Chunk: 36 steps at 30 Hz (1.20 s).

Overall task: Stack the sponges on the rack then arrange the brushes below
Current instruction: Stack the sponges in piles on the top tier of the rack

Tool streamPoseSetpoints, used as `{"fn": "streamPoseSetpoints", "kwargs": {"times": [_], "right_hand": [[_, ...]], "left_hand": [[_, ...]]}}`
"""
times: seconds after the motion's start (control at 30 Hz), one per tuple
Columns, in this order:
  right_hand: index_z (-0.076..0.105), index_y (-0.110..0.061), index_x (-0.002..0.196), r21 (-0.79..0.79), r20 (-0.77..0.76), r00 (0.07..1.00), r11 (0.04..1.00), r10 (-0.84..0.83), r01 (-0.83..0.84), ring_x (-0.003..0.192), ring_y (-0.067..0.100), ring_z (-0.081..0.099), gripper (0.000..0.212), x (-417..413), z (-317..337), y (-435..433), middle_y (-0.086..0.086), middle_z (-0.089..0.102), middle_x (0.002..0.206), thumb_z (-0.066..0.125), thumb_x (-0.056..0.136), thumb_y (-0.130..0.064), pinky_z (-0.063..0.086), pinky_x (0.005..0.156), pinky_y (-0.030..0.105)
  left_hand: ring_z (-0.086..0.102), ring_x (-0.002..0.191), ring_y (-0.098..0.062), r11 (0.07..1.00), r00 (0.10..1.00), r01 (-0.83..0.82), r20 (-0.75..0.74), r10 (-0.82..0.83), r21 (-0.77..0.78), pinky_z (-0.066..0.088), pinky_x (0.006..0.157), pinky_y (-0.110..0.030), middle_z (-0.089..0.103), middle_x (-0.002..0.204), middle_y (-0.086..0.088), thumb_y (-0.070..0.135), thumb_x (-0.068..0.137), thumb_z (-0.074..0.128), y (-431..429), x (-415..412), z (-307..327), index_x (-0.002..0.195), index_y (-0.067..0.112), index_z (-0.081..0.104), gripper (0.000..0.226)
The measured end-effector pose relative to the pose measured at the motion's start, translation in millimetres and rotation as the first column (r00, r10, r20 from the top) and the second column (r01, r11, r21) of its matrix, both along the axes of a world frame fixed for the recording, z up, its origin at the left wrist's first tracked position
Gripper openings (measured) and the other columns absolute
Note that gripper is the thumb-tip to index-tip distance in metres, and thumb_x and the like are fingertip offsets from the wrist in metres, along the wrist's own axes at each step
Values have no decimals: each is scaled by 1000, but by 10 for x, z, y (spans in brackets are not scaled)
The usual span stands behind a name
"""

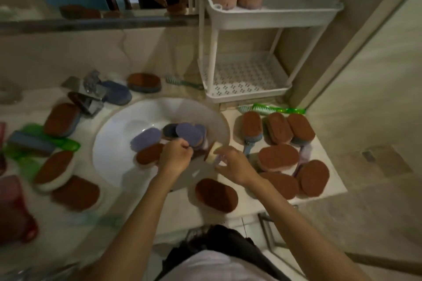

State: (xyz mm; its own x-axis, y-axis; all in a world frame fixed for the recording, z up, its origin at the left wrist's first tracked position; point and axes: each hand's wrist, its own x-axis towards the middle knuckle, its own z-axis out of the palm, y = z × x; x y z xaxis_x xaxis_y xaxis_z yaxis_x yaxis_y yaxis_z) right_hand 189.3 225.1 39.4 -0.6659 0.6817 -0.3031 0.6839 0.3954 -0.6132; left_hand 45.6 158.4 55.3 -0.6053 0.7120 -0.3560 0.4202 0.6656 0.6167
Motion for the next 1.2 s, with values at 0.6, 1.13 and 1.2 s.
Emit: {"fn": "streamPoseSetpoints", "kwargs": {"times": [0.6, 1.13, 1.2], "right_hand": [[25, -2, 138, 179, 192, 976, 982, -100, 66, 118, 36, 47, 76, 326, -168, 21, 17, 44, 130, 65, 82, -36, 42, 92, 39], [13, -19, 148, 155, 448, 892, 988, -57, -15, 120, 40, 46, 66, 247, -336, 278, 18, 32, 139, 50, 94, -26, 44, 92, 45], [13, -19, 148, 163, 457, 888, 986, -50, -28, 118, 40, 49, 65, 250, -322, 280, 19, 34, 138, 49, 94, -26, 45, 91, 45]], "left_hand": [[56, 90, -36, 957, 891, -288, 360, 276, -20, 49, 88, -51, 53, 91, -28, 9, 94, 44, 150, 176, -448, 72, 3, 49, 24], [45, 129, -31, 891, 656, -436, 634, 410, -125, 41, 100, -41, 49, 140, -9, 22, 89, 61, 710, 256, -751, 136, 10, 45, 51], [54, 121, -33, 904, 760, -424, 524, 385, -50, 46, 93, -38, 58, 128, -18, 19, 85, 65, 634, 154, -684, 121, 4, 57, 39]]}}
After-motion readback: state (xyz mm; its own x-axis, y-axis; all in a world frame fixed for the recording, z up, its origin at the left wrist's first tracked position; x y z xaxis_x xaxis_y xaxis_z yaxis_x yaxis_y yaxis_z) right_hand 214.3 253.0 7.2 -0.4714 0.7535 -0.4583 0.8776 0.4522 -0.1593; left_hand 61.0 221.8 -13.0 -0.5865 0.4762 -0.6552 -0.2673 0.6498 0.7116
